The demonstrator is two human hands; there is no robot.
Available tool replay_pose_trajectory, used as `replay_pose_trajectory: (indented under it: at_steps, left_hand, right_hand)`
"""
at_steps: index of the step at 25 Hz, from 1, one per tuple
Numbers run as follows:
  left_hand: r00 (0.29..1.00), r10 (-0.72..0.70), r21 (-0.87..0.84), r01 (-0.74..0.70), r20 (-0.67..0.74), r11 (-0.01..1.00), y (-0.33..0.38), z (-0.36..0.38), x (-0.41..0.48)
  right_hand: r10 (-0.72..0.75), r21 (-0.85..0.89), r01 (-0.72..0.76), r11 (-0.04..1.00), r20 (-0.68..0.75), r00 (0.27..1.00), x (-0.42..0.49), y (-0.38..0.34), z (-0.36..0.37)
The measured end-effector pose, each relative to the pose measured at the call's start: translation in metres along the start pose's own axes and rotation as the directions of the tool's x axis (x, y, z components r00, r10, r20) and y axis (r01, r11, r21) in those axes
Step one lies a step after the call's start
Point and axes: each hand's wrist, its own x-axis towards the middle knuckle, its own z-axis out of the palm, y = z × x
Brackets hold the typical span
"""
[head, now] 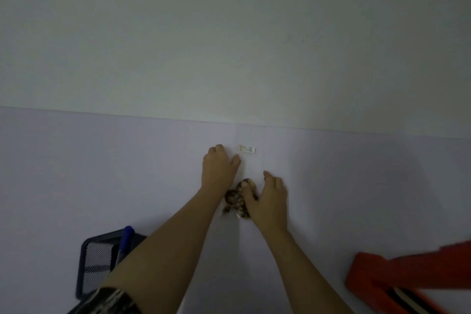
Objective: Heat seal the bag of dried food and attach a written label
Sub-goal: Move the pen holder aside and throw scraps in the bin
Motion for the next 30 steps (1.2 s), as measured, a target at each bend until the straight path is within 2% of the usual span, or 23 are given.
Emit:
replay_pose_trajectory:
  at_steps: [2, 5, 8, 11, 13, 15, 17, 19, 22, 26, 30]
  left_hand:
    - [1.0, 0.019, 0.002, -0.019, -0.009, 1.0, 0.001, -0.025, -0.01]
    - [0.995, 0.061, -0.079, -0.067, -0.076, 0.995, -0.005, -0.078, -0.037]
    - [0.982, 0.097, -0.143, -0.12, -0.159, 0.982, -0.034, -0.136, -0.088]
    - [0.966, 0.0, -0.13, -0.035, -0.259, 0.991, -0.086, -0.166, -0.147]
    - [0.952, -0.179, -0.103, 0.158, -0.249, 0.982, -0.121, -0.164, -0.178]
    - [0.941, -0.312, -0.135, 0.295, -0.131, 0.946, -0.142, -0.15, -0.197]
    - [0.951, -0.306, -0.297, 0.28, -0.042, 0.913, -0.148, -0.136, -0.203]
    - [0.944, -0.328, -0.427, 0.28, -0.042, 0.86, -0.146, -0.13, -0.197]
    - [0.91, -0.406, -0.394, 0.342, -0.087, 0.853, -0.139, -0.122, -0.177]
    - [0.934, -0.355, -0.4, 0.313, -0.033, 0.861, -0.107, -0.109, -0.127]
    - [0.983, -0.181, -0.391, 0.163, -0.009, 0.906, -0.074, -0.105, -0.041]
  right_hand:
    - [-0.062, -0.093, 0.06, 0.994, -0.019, 0.998, -0.011, -0.008, -0.006]
    - [-0.219, -0.133, 0.218, 0.967, 0.003, 0.976, -0.041, -0.022, -0.004]
    - [-0.36, -0.174, 0.383, 0.907, 0.152, 0.921, -0.09, -0.026, 0.016]
    - [-0.39, -0.198, 0.468, 0.861, 0.333, 0.859, -0.135, -0.018, 0.038]
    - [-0.359, -0.276, 0.481, 0.832, 0.392, 0.847, -0.15, -0.009, 0.049]
    - [-0.316, -0.374, 0.482, 0.792, 0.425, 0.848, -0.155, -0.002, 0.056]
    - [-0.295, -0.427, 0.484, 0.764, 0.435, 0.851, -0.157, 0.001, 0.059]
    - [-0.269, -0.443, 0.45, 0.776, 0.413, 0.87, -0.155, 0.003, 0.059]
    - [-0.217, -0.448, 0.349, 0.823, 0.32, 0.922, -0.147, 0.007, 0.053]
    - [-0.219, -0.423, 0.33, 0.844, 0.29, 0.932, -0.135, 0.013, 0.052]
    - [-0.245, -0.406, 0.331, 0.852, 0.251, 0.937, -0.136, 0.016, 0.054]
